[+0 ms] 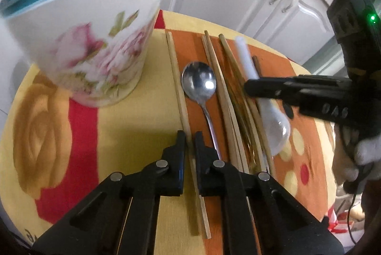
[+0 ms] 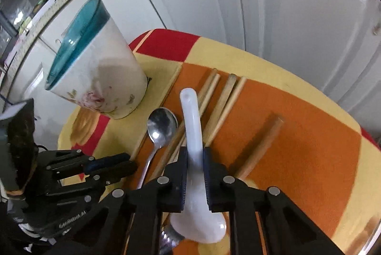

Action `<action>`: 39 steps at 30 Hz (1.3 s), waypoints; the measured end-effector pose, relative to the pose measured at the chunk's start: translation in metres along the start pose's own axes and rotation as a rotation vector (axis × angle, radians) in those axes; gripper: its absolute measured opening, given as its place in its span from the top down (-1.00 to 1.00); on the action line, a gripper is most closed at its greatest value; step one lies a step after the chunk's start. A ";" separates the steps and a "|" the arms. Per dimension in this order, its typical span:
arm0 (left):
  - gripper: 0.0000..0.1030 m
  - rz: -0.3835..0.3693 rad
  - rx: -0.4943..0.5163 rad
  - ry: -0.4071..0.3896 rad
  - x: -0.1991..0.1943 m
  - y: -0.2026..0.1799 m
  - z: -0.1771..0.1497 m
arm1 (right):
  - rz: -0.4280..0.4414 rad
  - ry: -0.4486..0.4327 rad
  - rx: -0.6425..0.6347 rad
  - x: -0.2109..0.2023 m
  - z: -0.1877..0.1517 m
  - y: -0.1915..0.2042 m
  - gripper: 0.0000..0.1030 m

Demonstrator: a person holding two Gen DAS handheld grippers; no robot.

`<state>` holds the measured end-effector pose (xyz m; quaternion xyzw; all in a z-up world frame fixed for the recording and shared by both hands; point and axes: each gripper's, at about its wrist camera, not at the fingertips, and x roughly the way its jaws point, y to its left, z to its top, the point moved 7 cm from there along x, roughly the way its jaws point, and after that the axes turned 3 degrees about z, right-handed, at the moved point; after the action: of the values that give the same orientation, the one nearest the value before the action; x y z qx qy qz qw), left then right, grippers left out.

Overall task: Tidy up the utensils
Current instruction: 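Grasp the white ceramic spoon with the right tool while the left tool grasps a wooden chopstick, then lift the white spoon with the right tool while the left tool lifts the chopstick toward the cup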

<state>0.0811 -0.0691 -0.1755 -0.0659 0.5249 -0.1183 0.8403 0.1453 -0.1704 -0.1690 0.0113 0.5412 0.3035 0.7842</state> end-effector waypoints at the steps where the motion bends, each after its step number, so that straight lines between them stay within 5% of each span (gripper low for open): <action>1: 0.89 -0.006 0.001 0.002 -0.003 0.001 -0.004 | 0.005 -0.007 0.004 -0.005 -0.003 0.000 0.77; 11: 0.89 -0.030 0.074 0.085 -0.029 0.001 -0.050 | 0.038 -0.008 0.115 -0.026 -0.048 -0.012 0.77; 19: 0.60 0.038 0.075 0.019 -0.020 -0.001 -0.007 | 0.007 0.021 0.135 -0.018 -0.057 -0.018 0.73; 21: 0.58 0.066 0.081 0.019 -0.011 -0.003 0.002 | -0.015 0.014 0.126 -0.017 -0.052 -0.018 0.58; 28: 0.57 0.134 0.112 0.009 0.011 -0.005 0.018 | -0.018 0.003 0.137 -0.012 -0.042 -0.025 0.57; 31: 0.62 0.121 0.124 -0.002 0.015 -0.007 0.022 | 0.002 -0.012 0.167 -0.012 -0.037 -0.030 0.57; 33: 0.86 0.111 0.128 -0.006 0.016 -0.005 0.022 | 0.014 -0.024 0.179 -0.010 -0.034 -0.030 0.62; 39: 0.90 0.030 0.038 -0.014 -0.006 0.005 0.018 | 0.004 -0.053 0.133 -0.027 -0.039 -0.015 0.76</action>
<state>0.0951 -0.0623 -0.1633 -0.0430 0.5174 -0.1153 0.8468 0.1125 -0.2082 -0.1674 0.0726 0.5390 0.2679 0.7953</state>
